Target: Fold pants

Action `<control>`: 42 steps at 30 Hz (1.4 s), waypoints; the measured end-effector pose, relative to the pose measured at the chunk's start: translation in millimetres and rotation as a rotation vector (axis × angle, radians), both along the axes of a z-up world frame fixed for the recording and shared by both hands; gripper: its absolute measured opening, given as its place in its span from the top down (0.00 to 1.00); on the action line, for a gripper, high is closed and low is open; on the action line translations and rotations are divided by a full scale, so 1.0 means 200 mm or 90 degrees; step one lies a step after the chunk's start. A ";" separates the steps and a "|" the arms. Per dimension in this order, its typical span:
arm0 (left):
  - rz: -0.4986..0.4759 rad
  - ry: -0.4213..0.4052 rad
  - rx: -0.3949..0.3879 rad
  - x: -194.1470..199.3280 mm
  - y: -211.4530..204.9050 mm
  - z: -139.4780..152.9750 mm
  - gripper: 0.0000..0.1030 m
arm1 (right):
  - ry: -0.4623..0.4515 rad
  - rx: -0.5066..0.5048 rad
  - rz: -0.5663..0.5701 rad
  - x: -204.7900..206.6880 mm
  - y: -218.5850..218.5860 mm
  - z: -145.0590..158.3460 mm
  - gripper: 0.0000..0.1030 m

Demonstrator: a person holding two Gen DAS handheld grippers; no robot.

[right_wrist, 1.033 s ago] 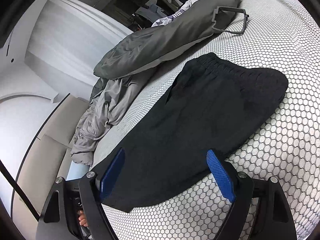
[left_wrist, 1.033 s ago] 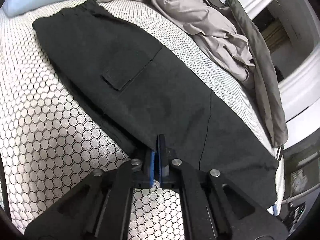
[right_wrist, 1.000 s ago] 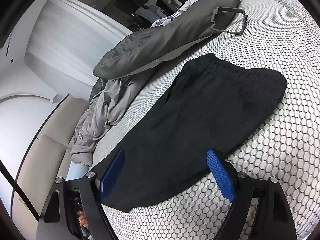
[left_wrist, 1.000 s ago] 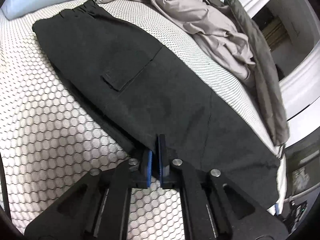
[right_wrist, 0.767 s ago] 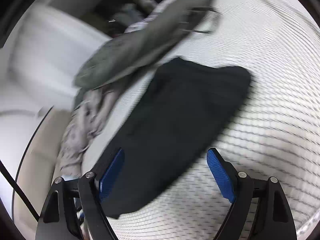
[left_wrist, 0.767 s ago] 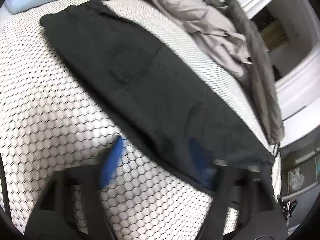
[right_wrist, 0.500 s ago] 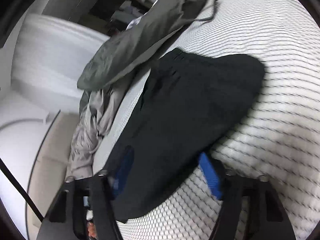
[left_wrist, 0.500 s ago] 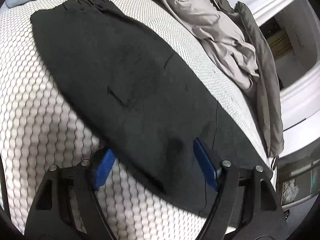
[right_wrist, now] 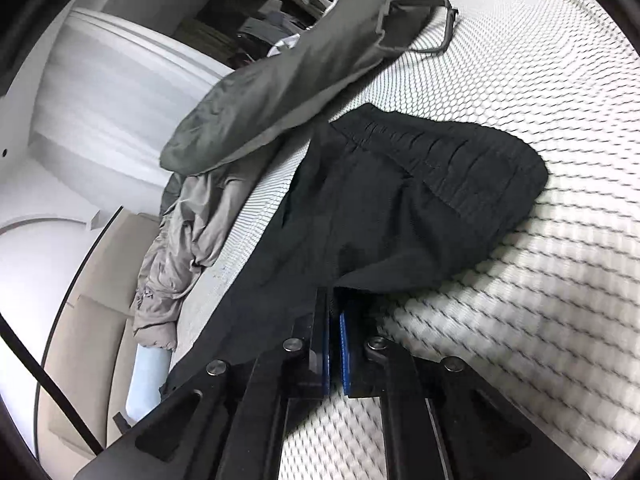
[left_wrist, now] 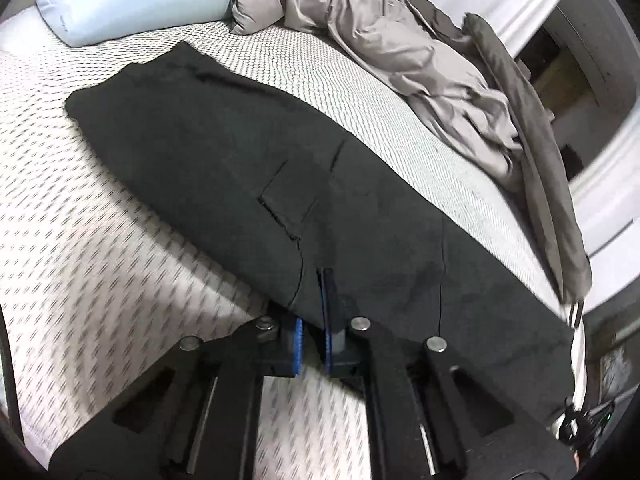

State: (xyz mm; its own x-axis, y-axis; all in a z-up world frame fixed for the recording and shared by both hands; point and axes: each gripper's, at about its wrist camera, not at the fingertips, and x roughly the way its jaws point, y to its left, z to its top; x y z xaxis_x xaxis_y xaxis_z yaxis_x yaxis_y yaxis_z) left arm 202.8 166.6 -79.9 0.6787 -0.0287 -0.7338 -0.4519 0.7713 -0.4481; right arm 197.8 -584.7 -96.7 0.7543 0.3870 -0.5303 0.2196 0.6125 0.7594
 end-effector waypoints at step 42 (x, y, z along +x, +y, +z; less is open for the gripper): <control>-0.011 0.013 -0.059 -0.10 0.12 -0.13 0.88 | 0.036 0.059 -0.016 -0.14 -0.26 -0.10 0.30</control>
State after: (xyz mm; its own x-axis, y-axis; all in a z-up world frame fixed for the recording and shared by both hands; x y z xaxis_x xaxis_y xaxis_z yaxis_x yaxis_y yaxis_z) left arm 183.6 190.5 -105.1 0.6628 -0.1089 -0.7408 -0.4486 0.7343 -0.5094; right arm 169.1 -636.7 -117.4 0.7344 0.4171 -0.5354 0.2787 0.5339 0.7983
